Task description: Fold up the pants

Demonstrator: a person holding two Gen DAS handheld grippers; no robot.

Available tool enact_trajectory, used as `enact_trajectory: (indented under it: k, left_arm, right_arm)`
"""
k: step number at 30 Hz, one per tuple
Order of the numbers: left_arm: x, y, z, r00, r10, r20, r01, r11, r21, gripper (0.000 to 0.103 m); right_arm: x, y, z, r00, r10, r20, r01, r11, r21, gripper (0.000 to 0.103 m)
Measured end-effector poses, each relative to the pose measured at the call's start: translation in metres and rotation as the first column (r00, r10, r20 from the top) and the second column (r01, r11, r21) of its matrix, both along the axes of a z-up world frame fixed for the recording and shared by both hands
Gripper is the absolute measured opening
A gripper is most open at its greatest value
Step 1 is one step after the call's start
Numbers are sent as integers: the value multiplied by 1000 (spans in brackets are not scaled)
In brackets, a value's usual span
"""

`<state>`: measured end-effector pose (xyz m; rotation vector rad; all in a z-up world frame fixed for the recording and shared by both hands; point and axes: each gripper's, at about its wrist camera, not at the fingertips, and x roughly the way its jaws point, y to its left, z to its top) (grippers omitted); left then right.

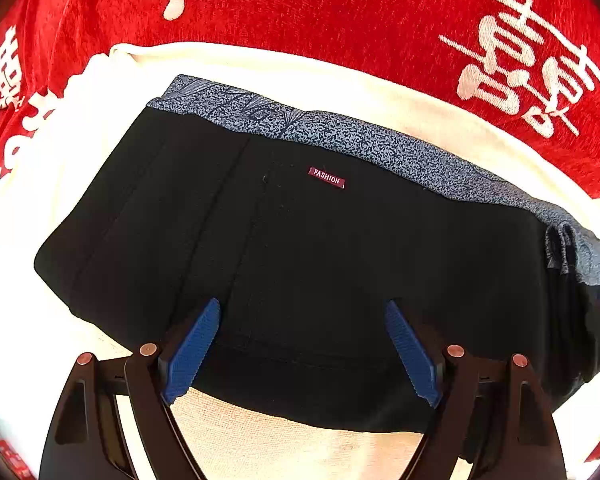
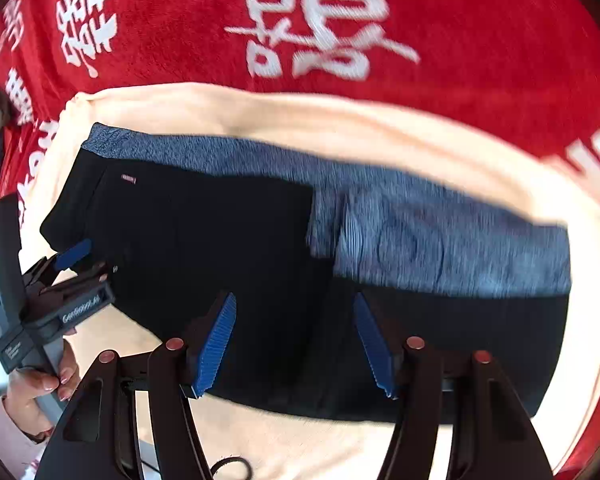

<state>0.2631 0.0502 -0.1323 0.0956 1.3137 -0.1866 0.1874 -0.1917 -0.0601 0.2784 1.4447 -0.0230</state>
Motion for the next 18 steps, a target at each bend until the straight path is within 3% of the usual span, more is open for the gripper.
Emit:
enact_trajectory:
  k: [5, 9, 11, 15, 18]
  left_arm:
    - [-4, -10, 2, 1000, -12, 5, 12, 1000, 29, 85]
    - [-12, -20, 4, 1000, -27, 11, 27, 998, 52, 85]
    - [-16, -25, 2, 999, -33, 13, 32, 998, 63, 85]
    - [-24, -21, 8, 999, -41, 5, 40, 997, 70, 85]
    - [-19, -17, 10, 1000, -16, -13, 16, 1000, 25, 85]
  right_arm:
    - [-14, 25, -6, 999, -32, 19, 31, 998, 47, 66]
    - [-21, 45, -36, 999, -40, -21, 42, 994, 101, 71]
    - [-25, 52, -35, 999, -30, 13, 29, 997, 67, 78]
    - [-25, 66, -37, 999, 42, 19, -42, 999, 16, 79]
    - [-25, 63, -36, 998, 49, 25, -50, 998, 33, 79]
